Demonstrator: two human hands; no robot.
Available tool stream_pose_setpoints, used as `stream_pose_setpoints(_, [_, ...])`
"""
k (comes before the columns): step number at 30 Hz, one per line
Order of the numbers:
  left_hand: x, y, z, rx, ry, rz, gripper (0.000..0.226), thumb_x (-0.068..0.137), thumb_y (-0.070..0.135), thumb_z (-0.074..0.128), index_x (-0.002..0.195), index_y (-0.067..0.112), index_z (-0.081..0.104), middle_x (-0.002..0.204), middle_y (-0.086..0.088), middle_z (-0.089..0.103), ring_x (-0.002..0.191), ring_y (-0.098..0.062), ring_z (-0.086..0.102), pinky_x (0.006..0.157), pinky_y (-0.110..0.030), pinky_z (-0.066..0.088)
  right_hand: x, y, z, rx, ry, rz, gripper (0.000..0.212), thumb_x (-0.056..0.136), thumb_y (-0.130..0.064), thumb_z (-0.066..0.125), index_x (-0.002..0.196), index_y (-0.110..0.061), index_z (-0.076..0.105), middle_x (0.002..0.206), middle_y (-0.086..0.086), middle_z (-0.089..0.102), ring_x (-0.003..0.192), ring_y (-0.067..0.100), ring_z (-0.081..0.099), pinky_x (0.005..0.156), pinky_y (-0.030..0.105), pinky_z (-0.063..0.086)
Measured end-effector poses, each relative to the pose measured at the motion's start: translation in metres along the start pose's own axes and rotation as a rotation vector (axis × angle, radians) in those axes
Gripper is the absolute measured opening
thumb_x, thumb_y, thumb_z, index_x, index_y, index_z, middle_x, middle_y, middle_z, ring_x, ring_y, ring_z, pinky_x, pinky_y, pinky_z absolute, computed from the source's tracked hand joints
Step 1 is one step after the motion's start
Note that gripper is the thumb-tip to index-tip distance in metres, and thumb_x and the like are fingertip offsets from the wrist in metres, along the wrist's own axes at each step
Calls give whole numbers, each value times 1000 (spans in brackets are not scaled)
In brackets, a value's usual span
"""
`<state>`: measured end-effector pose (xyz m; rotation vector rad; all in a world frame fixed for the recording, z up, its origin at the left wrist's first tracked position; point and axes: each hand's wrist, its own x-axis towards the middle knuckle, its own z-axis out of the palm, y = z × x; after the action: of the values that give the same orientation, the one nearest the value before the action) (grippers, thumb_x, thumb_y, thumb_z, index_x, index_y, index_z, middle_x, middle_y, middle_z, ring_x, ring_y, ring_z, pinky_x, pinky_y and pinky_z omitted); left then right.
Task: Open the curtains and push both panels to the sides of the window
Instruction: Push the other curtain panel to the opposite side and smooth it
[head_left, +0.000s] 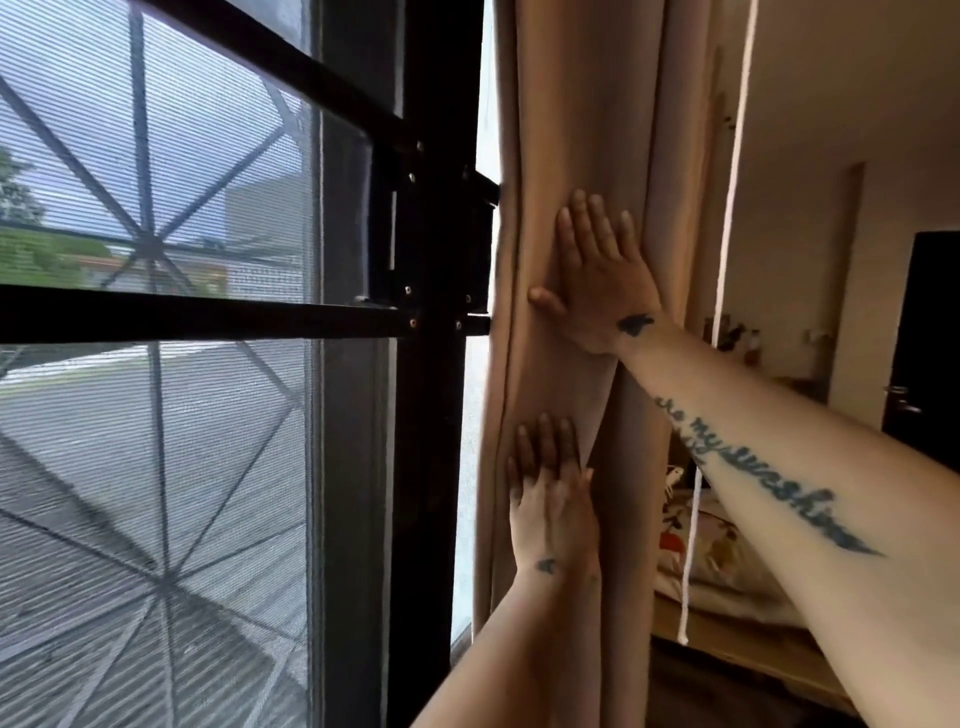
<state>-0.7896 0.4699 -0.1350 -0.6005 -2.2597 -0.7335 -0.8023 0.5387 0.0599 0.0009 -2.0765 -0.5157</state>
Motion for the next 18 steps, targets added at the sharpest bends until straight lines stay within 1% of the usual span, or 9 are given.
stream_pose_setpoints(3, [-13, -7, -9, -24, 44, 8, 83, 80, 38, 33, 150, 12, -4, 131, -6, 60, 135, -29, 40, 106, -41, 37, -12, -8, -14, -21, -46, 5, 79, 89, -56, 26, 141, -5, -4, 154, 15, -4, 140, 26, -9, 113, 43, -5])
stream_pose_setpoints(6, [-27, -11, -16, -6, 44, -28, 89, 79, 37, 32, 146, 11, -19, 129, -5, 63, 128, -25, 51, 104, -38, 41, -23, -17, -30, -31, -86, 8, 79, 89, -57, 25, 141, -5, -4, 154, 15, -5, 140, 25, -9, 114, 43, -5])
stream_pose_setpoints(7, [-33, -12, -19, -5, 32, -27, 89, 78, 37, 33, 146, 12, -20, 128, -5, 63, 129, -25, 49, 109, -37, 34, -27, -20, -35, -44, -94, 9, 79, 89, -57, 25, 141, -5, -3, 154, 16, -4, 140, 26, -9, 114, 43, -5])
stream_pose_setpoints(9, [-45, -17, -26, -30, 16, 24, 88, 78, 35, 34, 148, 14, -14, 129, -7, 63, 143, -27, 24, 117, -35, 2, -35, -24, -47, -67, -107, 14, 79, 89, -56, 25, 141, -4, -2, 154, 16, -3, 140, 25, -8, 114, 42, -5])
stream_pose_setpoints(10, [-50, -19, -29, -30, 3, 48, 83, 78, 35, 35, 150, 15, -2, 129, -8, 62, 144, -27, 22, 117, -33, -9, -40, -26, -52, -77, -117, 21, 79, 89, -57, 25, 142, -5, -2, 154, 16, -3, 140, 25, -8, 115, 42, -4])
stream_pose_setpoints(13, [-67, -15, -47, 33, -64, 41, 59, 80, 38, 33, 133, 15, 46, 133, -11, 59, 136, -29, 34, 115, -35, -11, -54, -34, -70, -88, -165, 46, 78, 89, -58, 23, 142, -6, -1, 154, 14, -2, 141, 24, -8, 115, 41, -3])
stream_pose_setpoints(15, [-79, -14, -65, 44, -84, 55, 69, 83, 41, 16, 139, 12, 42, 151, -13, 29, 141, -27, 14, 110, -34, -16, -65, -40, -79, -64, -209, 65, 77, 90, -58, 23, 142, -7, -1, 155, 14, -1, 141, 24, -7, 115, 41, -2])
stream_pose_setpoints(17, [-96, -16, -76, 48, -173, 104, 70, 88, 43, -1, 150, 13, 9, 155, -5, -15, 135, -21, -24, 109, -31, -28, -77, -45, -89, -28, -248, 89, 76, 91, -57, 25, 142, -7, 0, 155, 14, -1, 141, 25, -6, 115, 40, -2])
stream_pose_setpoints(18, [-105, -18, -83, 15, -236, 79, 63, 94, 42, 3, 151, 14, 1, 155, -3, -21, 130, -17, -32, 109, -32, -26, -83, -47, -95, -16, -258, 98, 76, 91, -56, 25, 142, -7, 0, 155, 14, -2, 141, 25, -6, 115, 41, -1])
